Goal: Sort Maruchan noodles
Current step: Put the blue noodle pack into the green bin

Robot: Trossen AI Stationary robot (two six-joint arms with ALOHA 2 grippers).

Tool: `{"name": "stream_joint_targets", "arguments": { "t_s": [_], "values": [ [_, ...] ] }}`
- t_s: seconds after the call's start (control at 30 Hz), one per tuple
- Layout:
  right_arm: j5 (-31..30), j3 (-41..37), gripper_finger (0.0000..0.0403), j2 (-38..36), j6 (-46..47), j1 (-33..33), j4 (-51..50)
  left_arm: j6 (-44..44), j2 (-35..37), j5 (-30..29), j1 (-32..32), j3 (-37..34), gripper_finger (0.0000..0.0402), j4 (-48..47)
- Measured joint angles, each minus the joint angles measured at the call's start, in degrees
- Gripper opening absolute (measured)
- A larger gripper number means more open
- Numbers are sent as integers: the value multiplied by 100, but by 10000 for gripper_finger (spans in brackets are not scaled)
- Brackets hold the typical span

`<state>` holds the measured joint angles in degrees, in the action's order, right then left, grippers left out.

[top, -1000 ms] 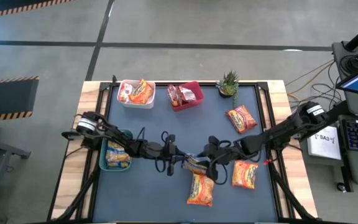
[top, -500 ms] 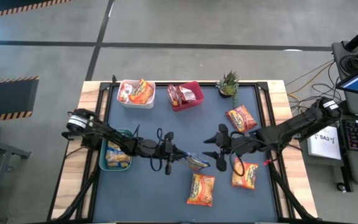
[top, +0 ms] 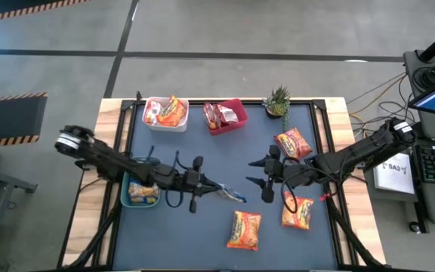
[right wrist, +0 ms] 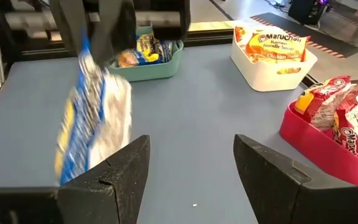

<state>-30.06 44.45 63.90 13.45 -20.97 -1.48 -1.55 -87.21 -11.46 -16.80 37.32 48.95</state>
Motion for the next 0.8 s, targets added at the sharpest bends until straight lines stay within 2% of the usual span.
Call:
{"name": "stream_joint_targets", "arguments": {
  "t_s": [0.23,0.33,0.43,0.6,0.7,0.8],
  "values": [
    [-2,-7,221,0,-3,0,0,-401,1646,-55,-58,21,0,-1893],
    [-3,-7,223,0,-9,0,0,-788,2386,-265,-104,187,0,-3225],
    [-4,-7,224,0,-20,0,0,-1310,2973,-308,-117,581,0,-5005],
    [-9,-7,224,0,-55,0,1,-1838,3437,-313,-219,1576,0,-7803],
    [-11,-7,224,0,-52,0,0,-2117,3478,-300,-350,2223,0,-9164],
    [-10,-7,224,2,-51,0,2,-2760,3401,-256,-467,2821,0,-10759]
  ]
}}
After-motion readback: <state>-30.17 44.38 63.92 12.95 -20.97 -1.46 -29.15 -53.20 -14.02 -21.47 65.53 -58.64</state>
